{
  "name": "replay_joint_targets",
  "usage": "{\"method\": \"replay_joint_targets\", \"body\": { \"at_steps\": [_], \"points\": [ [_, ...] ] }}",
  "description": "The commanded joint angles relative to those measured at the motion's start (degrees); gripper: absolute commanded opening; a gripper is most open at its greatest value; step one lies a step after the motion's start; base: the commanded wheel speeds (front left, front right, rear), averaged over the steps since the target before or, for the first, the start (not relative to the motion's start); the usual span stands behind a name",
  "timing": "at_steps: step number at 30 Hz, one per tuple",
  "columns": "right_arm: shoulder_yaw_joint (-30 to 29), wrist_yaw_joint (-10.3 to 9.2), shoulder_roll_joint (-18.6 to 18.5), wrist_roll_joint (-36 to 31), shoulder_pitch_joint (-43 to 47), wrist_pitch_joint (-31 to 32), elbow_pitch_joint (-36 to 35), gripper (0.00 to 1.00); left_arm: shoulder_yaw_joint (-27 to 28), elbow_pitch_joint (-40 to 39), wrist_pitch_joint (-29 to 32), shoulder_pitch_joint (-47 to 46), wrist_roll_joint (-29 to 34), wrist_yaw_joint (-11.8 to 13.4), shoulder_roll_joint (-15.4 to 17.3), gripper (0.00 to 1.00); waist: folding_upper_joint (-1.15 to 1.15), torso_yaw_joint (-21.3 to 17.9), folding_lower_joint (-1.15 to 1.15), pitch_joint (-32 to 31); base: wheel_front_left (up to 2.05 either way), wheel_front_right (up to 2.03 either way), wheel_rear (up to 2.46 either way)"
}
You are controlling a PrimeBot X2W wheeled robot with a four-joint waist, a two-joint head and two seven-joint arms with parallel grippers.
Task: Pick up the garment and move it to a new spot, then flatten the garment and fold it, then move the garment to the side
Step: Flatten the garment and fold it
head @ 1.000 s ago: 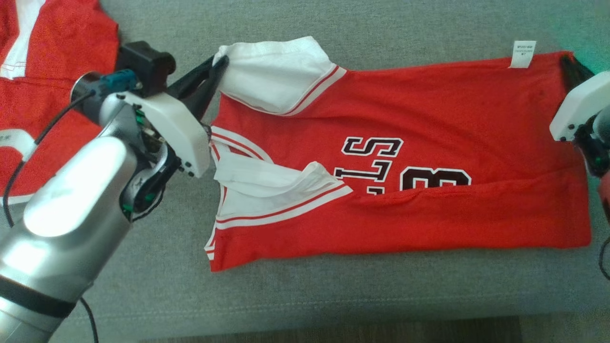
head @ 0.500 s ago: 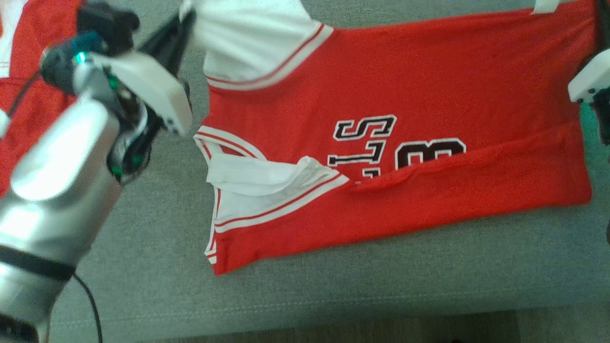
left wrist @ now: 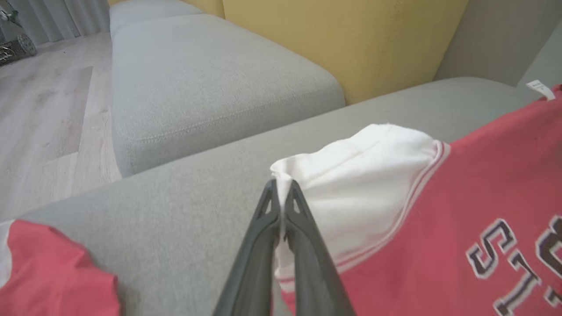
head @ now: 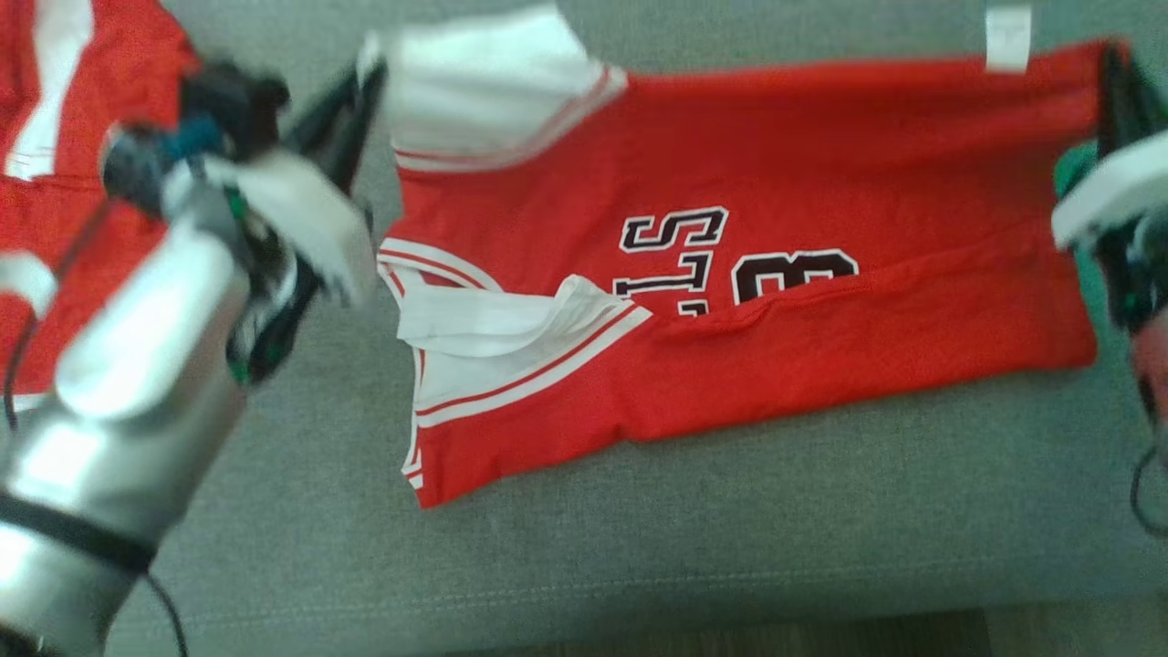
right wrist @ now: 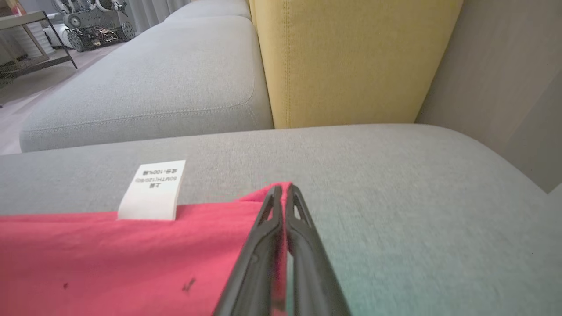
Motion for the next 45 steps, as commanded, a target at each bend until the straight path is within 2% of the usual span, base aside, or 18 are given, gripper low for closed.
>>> {"method": "replay_joint_targets", "body": {
  "at_steps": [1, 6, 15, 21, 27, 28, 29, 30, 31, 36, 40, 45],
  "points": [
    [1.22, -0.05, -1.38, 1.38, 3.21, -0.92, -2.04, 0.0, 1.76, -2.95, -0.39, 1.39, -0.1, 0.26, 3.9, 0.0, 0.0, 0.63, 0.0, -2.12, 0.0, 0.0, 0.0],
    [3.3, -0.05, -3.43, 4.73, 8.97, -0.38, -4.39, 0.0, 0.67, -10.06, 1.22, 8.39, -0.99, 1.75, 7.38, 0.0, 0.0, 1.59, 0.0, -5.57, 0.0, 0.0, 0.0],
    [8.16, -0.05, -7.94, 9.61, 16.66, 6.63, -9.68, 0.0, -3.01, -23.99, 7.98, 19.05, -2.75, 4.21, 13.06, 0.0, 0.0, 2.2, 0.0, -9.92, 0.0, 0.0, 0.0],
    [10.01, -0.05, -10.3, 11.76, 20.19, 11.27, -12.45, 0.0, -4.75, -27.37, 10.17, 22.82, -3.36, 5.42, 14.42, 0.0, 0.0, 1.92, 0.0, -11.53, 0.0, 0.0, 0.0],
    [11.1, -0.05, -12.31, 13.82, 23.28, 16.16, -16.07, 0.0, -6.93, -26.59, 11.27, 24.72, -2.69, 5.79, 14.28, 0.0, 0.0, 0.78, 0.0, -12.04, 0.0, 0.0, 0.0],
    [10.94, -0.05, -12.56, 14.14, 23.66, 17.02, -16.2, 0.33, -7.31, -26.21, 11.67, 25.01, -2.82, 5.69, 14.16, 0.0, 0.0, 0.56, 0.0, -12.09, 0.0, 0.0, 0.0],
    [10.73, -0.05, -12.67, 14.53, 24.02, 18.11, -16.15, 1.0, -7.59, -25.8, 11.86, 25.22, -2.89, 5.62, 14.04, 0.11, 0.0, 0.35, 0.0, -12.16, 0.0, 0.0, 0.0],
    [10.71, -0.05, -12.69, 14.8, 24.39, 19.37, -16.19, 1.0, -7.8, -25.36, 11.81, 25.3, -2.71, 5.67, 13.95, 0.51, 0.0, 0.16, 0.0, -12.24, 0.0, 0.0, 0.0],
    [10.75, -0.05, -12.81, 14.75, 24.66, 20.22, -16.46, 1.0, -8.02, -24.89, 11.68, 25.32, -2.36, 5.74, 13.9, 1.0, 0.0, -0.04, 0.0, -12.32, 0.0, 0.0, 0.0],
    [8.18, -0.05, -13.33, 13.33, 24.95, 20.52, -17.15, 1.0, -7.76, -22.81, 9.97, 25.31, -1.4, 6.97, 13.56, 1.0, 0.0, -0.7, 0.0, -12.8, 0.0, 0.0, 0.0],
    [4.28, -0.05, -12.06, 12.26, 25.17, 16.52, -19.72, 1.0, -4.75, -22.22, 6.27, 25.95, -3.51, 8.96, 12.15, 1.0, 0.0, -1.02, 0.0, -13.48, 0.0, 0.0, 0.0],
    [-0.54, -0.05, -8.57, 10.14, 27.25, 9.68, -25.07, 1.0, 1.6, -22.45, -2.09, 27.63, -7.83, 11.87, 8.99, 1.0, 0.0, -0.96, 0.0, -14.5, 0.0, 0.0, 0.0]
  ]
}}
